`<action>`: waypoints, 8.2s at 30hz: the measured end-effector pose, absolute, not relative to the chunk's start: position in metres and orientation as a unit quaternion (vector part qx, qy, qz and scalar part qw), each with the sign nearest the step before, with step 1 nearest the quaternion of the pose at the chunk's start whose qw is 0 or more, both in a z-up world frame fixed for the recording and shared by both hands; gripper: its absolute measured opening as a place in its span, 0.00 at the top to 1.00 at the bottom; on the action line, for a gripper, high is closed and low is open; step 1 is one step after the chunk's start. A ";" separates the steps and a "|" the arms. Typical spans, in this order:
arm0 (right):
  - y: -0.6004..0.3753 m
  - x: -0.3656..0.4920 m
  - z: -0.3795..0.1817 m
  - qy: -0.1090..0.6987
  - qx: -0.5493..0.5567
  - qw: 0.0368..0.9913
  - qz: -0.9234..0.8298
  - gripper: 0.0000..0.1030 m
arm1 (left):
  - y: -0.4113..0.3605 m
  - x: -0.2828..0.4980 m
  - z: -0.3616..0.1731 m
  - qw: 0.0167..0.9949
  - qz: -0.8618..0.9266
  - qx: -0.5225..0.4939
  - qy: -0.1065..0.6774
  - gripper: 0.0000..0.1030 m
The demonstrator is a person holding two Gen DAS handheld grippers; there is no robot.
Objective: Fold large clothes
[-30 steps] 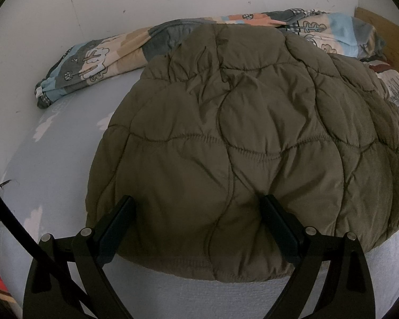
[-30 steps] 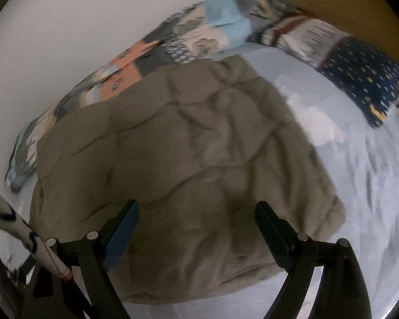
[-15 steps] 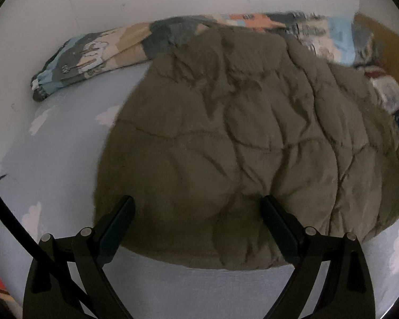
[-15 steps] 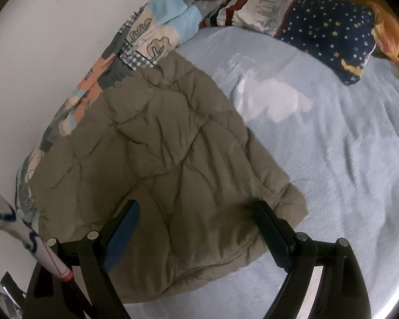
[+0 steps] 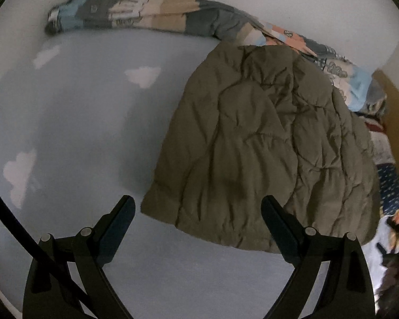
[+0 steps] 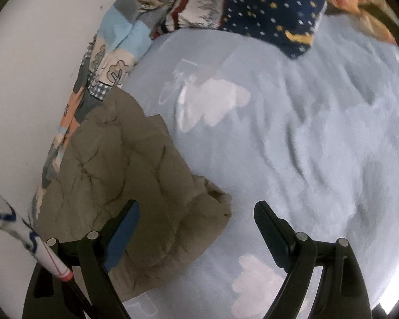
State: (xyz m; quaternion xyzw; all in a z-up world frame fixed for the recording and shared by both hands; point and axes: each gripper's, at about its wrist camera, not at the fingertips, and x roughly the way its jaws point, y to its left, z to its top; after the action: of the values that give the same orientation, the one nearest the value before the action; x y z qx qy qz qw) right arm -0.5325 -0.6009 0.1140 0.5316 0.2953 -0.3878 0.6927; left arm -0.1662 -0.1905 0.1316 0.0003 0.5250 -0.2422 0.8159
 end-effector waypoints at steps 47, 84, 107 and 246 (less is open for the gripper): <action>-0.581 -0.480 0.073 0.271 0.581 0.683 -0.351 0.53 | -0.220 -0.144 0.101 0.815 -0.206 -0.055 0.539 0.25; -0.515 -0.418 0.155 0.376 0.208 0.810 -0.400 0.65 | -0.252 -0.213 0.151 0.875 -0.208 0.150 0.411 0.38; -0.457 -0.500 0.195 0.356 0.214 0.841 -0.346 0.65 | -0.162 -0.308 0.173 0.870 -0.242 0.132 0.410 0.38; -0.194 -0.680 0.294 0.244 0.169 0.895 -0.334 0.15 | -0.051 -0.572 0.287 0.908 -0.314 0.122 0.249 0.07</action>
State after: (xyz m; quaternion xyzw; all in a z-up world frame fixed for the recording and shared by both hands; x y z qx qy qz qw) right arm -0.6796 -0.1939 0.2942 0.1693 0.2436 -0.3339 0.8947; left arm -0.5716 -0.0508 0.2869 0.1224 0.2492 -0.3138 0.9080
